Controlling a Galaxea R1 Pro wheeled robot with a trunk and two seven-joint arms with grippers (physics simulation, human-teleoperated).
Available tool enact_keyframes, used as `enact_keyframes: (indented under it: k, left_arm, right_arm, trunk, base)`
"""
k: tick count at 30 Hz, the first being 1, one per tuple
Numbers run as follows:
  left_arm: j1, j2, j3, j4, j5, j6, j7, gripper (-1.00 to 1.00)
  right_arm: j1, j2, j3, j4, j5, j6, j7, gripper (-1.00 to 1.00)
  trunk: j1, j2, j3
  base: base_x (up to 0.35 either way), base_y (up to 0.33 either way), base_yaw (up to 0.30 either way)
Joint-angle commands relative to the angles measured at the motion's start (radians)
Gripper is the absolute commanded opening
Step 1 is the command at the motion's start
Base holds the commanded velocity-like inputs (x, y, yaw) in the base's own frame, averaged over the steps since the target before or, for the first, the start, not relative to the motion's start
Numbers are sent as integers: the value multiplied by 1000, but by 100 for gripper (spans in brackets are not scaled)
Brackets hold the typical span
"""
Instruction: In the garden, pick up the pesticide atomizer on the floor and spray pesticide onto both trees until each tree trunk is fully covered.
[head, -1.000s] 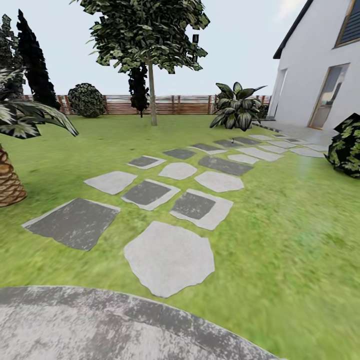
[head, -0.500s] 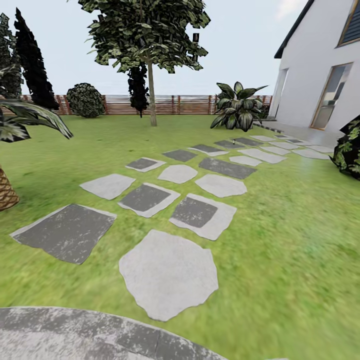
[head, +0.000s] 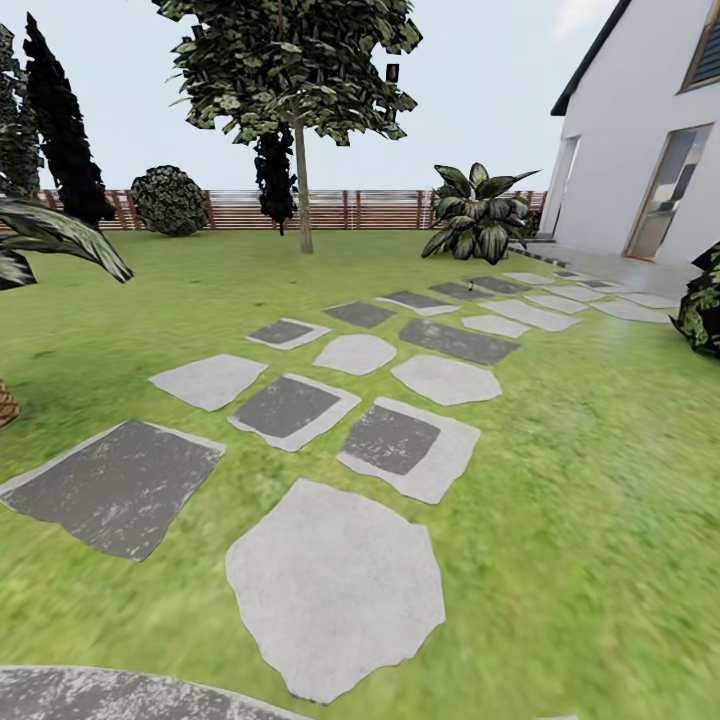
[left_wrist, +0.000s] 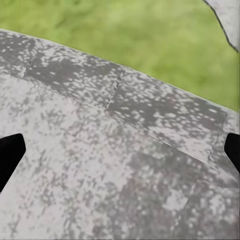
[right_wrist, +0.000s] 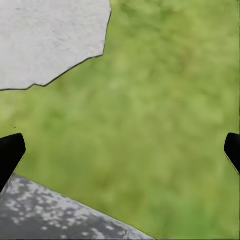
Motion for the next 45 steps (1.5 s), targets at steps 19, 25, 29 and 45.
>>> enact_keyframes:
  k: [19, 25, 29, 45]
  left_arm:
    - [-1, 0, -4, 1, 9, -3, -1, 100]
    - [-1, 0, -4, 1, 10, -3, -1, 100]
    - [-1, 0, -4, 1, 10, -3, -2, 100]
    - [-1, 0, -4, 1, 10, -3, -2, 100]
  right_arm:
    - [0, 0, 1, 1, 1, -3, 0, 100]
    - [0, 0, 1, 1, 1, -3, 0, 100]
    - [0, 0, 1, 0, 1, -3, 0, 100]
    - [0, 0, 1, 1, 2, -3, -1, 100]
  trunk:
    - [0, 0, -1]
    - [0, 0, -1]
    - [0, 0, -1]
    - [0, 0, -1]
  base:
    - [338, 0, -32]
    - [338, 0, -226]
    - [338, 0, -184]
    - [338, 0, -12]
